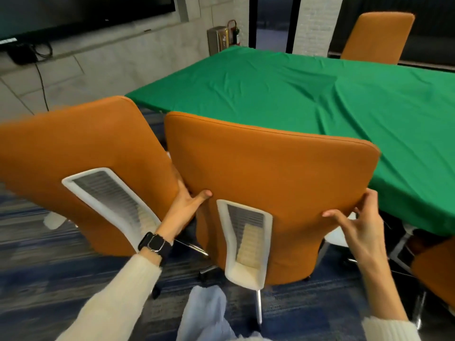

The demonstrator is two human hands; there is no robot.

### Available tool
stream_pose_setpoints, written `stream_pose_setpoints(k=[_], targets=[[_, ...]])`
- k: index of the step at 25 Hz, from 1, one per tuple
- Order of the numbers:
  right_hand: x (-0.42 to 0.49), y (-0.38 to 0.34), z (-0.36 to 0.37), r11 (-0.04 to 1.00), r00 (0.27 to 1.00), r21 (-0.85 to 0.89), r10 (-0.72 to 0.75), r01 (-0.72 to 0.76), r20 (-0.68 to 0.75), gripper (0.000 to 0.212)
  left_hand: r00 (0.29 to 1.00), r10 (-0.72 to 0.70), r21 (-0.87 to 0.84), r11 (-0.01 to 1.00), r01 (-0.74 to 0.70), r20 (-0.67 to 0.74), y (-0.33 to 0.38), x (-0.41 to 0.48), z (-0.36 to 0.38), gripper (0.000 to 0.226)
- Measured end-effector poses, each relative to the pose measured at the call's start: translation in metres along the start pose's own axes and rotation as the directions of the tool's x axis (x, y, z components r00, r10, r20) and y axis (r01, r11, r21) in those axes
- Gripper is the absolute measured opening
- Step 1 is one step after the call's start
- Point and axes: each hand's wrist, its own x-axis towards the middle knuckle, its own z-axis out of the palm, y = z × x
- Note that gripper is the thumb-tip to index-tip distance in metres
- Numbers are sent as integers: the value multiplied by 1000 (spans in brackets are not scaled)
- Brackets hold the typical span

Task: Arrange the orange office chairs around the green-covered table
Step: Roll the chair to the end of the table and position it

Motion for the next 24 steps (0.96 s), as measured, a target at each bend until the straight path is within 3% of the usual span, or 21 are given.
stream_pose_setpoints(k=[2,5,8,11,15,24], targets=[[18,1,-4,1000,998,-11,-1,0,-71,76,995,-6,61,998,0,97,10,27,7,129],[50,4,-13,998,998,-53,-19,15,-67,77,983,15,114,993,-36,184,27,59,17,133],[75,11,-5,994,993,-104,-31,19,-112,56,970,59,199,974,-107,235,39,113,19,136],[109,22,-7,991,991,-133,-31,13,-134,50,951,102,99,986,-136,292,50,165,31,149],[155,31,-14,982,993,-187,2,-25,-118,49,933,122,42,989,-144,338,55,221,58,154],[267,61,-39,961,987,-254,78,-112,-142,51,951,86,123,984,-128,297,88,320,127,155]])
